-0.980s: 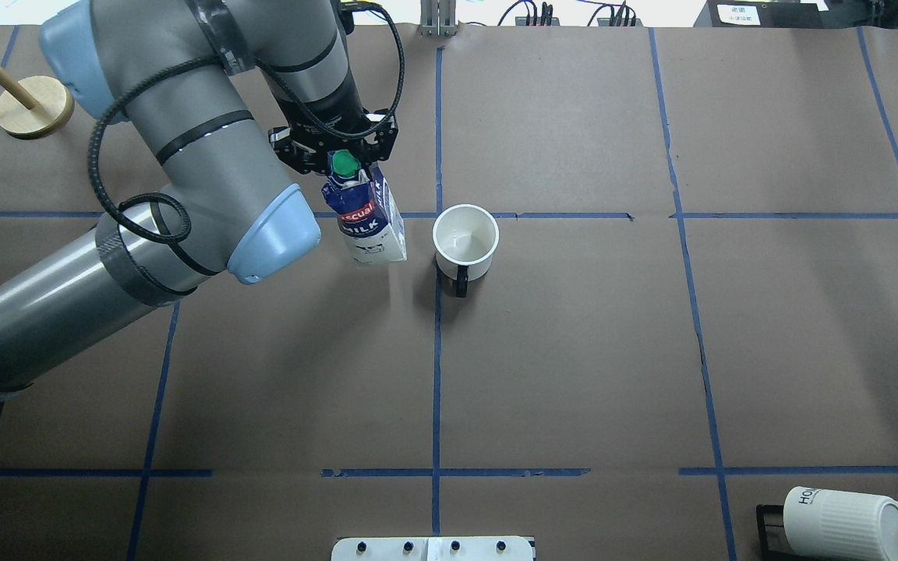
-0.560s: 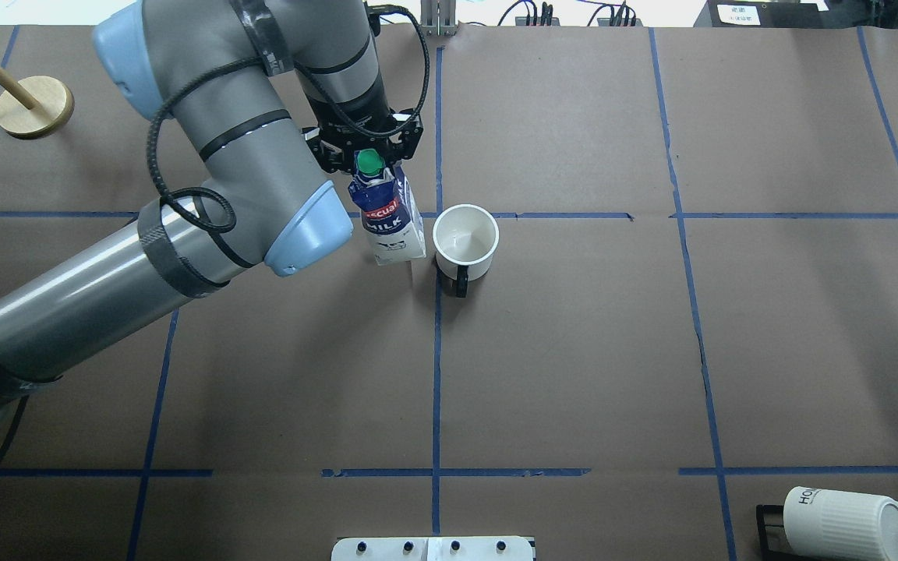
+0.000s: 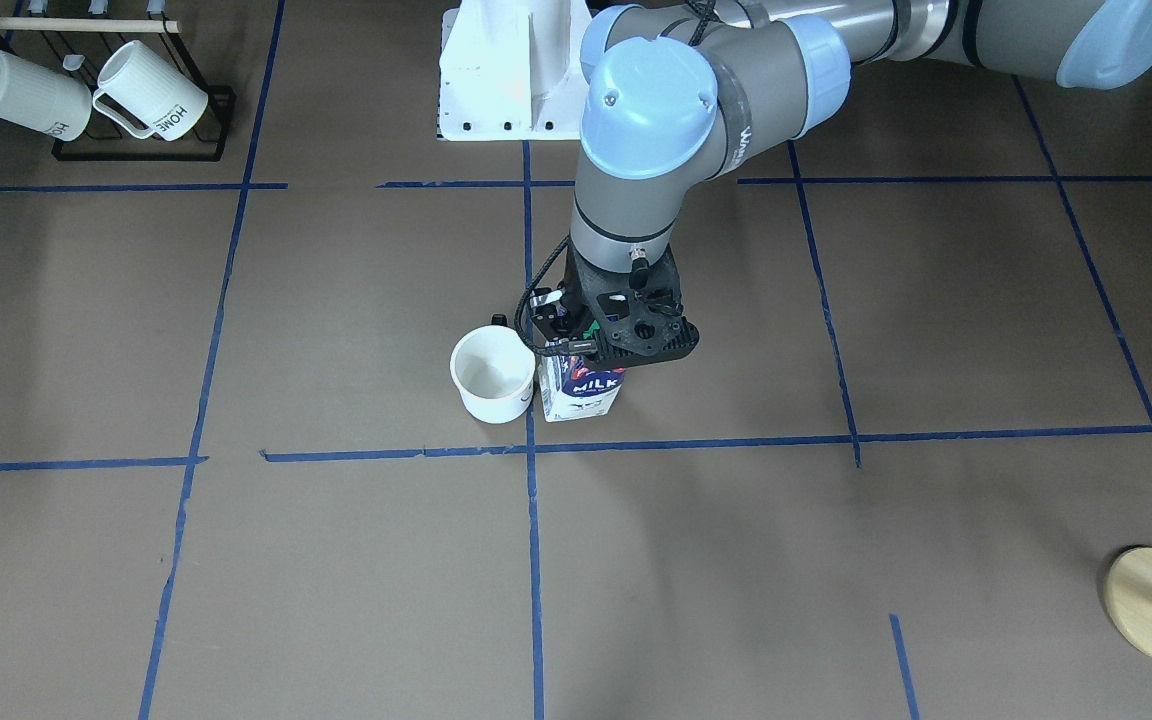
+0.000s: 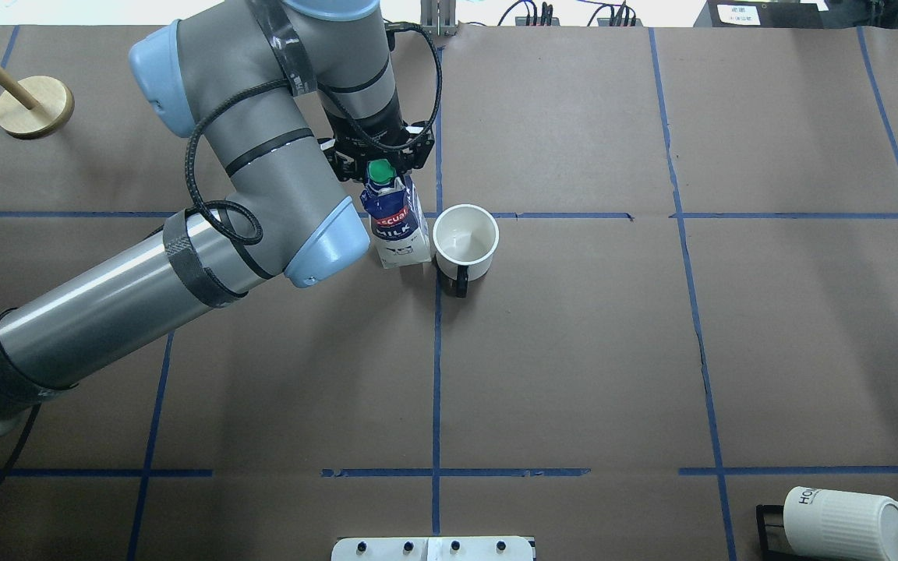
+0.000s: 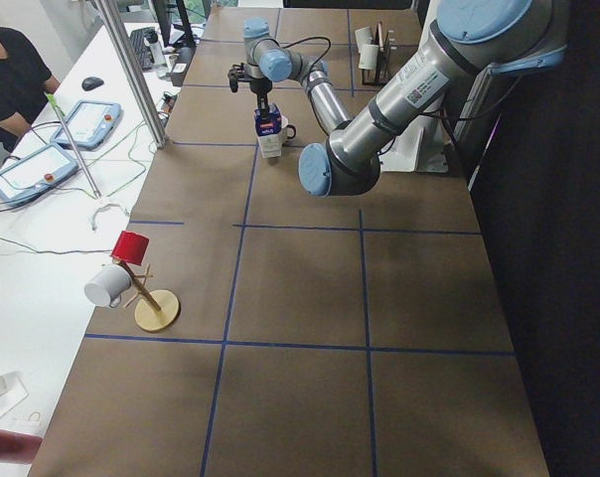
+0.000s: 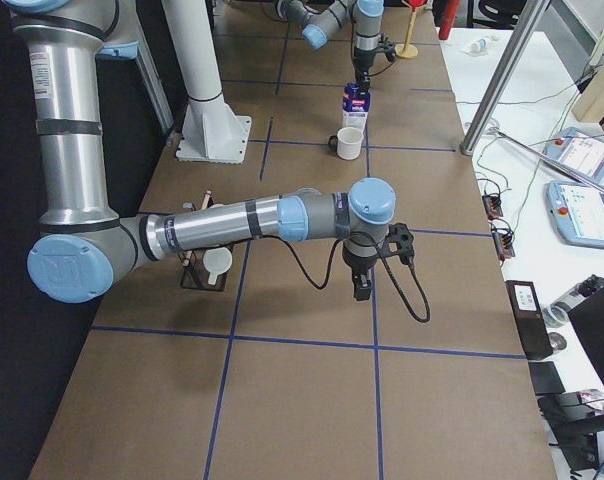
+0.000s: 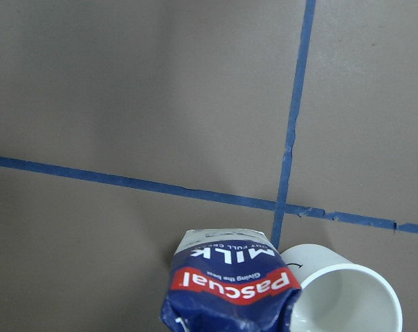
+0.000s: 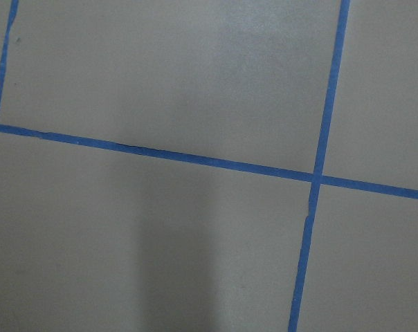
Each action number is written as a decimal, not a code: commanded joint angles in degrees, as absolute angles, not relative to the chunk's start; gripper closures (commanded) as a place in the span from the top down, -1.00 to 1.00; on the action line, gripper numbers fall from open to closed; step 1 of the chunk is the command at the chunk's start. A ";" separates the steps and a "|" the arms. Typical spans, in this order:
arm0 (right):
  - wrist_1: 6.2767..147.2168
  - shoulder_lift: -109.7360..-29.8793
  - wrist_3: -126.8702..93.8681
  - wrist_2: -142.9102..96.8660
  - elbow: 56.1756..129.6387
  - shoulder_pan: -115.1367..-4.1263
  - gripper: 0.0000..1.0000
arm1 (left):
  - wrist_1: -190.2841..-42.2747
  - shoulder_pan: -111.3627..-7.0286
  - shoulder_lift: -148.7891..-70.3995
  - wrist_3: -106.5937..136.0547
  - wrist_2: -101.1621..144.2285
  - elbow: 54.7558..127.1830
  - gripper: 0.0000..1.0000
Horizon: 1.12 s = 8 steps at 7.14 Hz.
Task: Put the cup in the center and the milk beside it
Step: 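Carry the milk carton with the left gripper beside the mug, then open the left gripper and lift it away from the carton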
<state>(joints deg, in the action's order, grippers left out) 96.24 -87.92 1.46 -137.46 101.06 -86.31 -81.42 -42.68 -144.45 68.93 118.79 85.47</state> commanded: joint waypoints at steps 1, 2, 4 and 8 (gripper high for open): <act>96.24 -87.89 1.41 -137.46 101.07 -86.31 1.00 | -81.39 -42.63 -144.49 69.17 118.30 85.69 1.00; 96.24 -87.89 1.41 -137.46 101.07 -86.31 1.00 | -81.39 -42.63 -144.49 69.26 118.21 85.95 1.00; 96.24 -87.89 1.76 -137.37 100.99 -86.31 1.00 | -80.43 -42.89 -144.58 69.08 118.83 87.70 1.00; 96.15 -90.25 2.29 -137.02 99.67 -87.88 1.00 | -61.45 -52.43 -134.71 53.84 121.70 107.44 1.00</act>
<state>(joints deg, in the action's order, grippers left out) 96.20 -88.74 2.15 -137.14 100.43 -86.93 -65.52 -48.16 -140.44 60.07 119.66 100.57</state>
